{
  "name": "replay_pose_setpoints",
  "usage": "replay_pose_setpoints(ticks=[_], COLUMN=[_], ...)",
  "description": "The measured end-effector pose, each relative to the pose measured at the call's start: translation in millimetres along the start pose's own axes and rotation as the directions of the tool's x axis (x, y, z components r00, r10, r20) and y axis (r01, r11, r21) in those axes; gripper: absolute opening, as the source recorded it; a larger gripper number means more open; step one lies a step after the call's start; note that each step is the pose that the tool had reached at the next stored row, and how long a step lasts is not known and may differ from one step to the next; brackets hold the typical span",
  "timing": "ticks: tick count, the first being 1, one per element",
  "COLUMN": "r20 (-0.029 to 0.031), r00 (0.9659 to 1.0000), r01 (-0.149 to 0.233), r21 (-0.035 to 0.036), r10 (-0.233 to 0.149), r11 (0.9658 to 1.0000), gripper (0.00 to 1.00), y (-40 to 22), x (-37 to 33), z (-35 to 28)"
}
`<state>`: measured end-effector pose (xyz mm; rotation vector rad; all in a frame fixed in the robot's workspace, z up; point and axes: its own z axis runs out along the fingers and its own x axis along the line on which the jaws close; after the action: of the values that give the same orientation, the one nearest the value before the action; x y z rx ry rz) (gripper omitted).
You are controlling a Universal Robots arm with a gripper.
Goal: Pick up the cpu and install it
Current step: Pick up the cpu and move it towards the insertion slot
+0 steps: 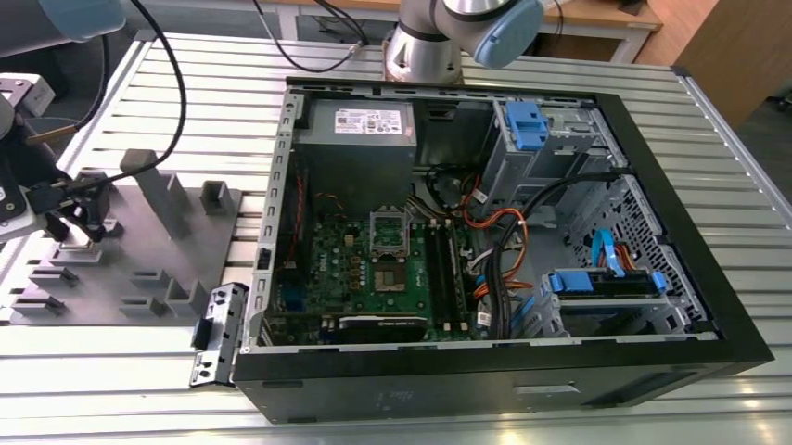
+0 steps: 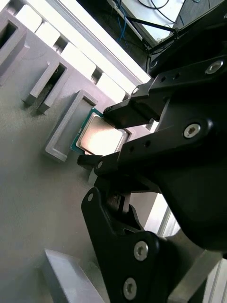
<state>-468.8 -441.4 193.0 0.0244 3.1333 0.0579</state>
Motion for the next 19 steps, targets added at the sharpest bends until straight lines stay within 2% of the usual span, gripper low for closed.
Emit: replay_pose_setpoints(ticks=[5, 12, 14, 19], r20=[-0.0001, -0.0001, 0.0, -0.0001], r00=[1.0, 1.0, 1.0, 1.0], r01=[0.0, 0.0, 0.0, 0.0], r21=[0.0, 0.0, 0.0, 0.0], r10=[0.0, 0.0, 0.0, 0.0], r11=[1.0, 1.0, 1.0, 1.0], gripper=[0.47, 0.47, 0.47, 0.47], y=[0.5, 1.1, 1.2, 1.2], x=[-0.1, -0.2, -0.2, -0.2], z=[-13.6, -28.5, -30.5, -30.6])
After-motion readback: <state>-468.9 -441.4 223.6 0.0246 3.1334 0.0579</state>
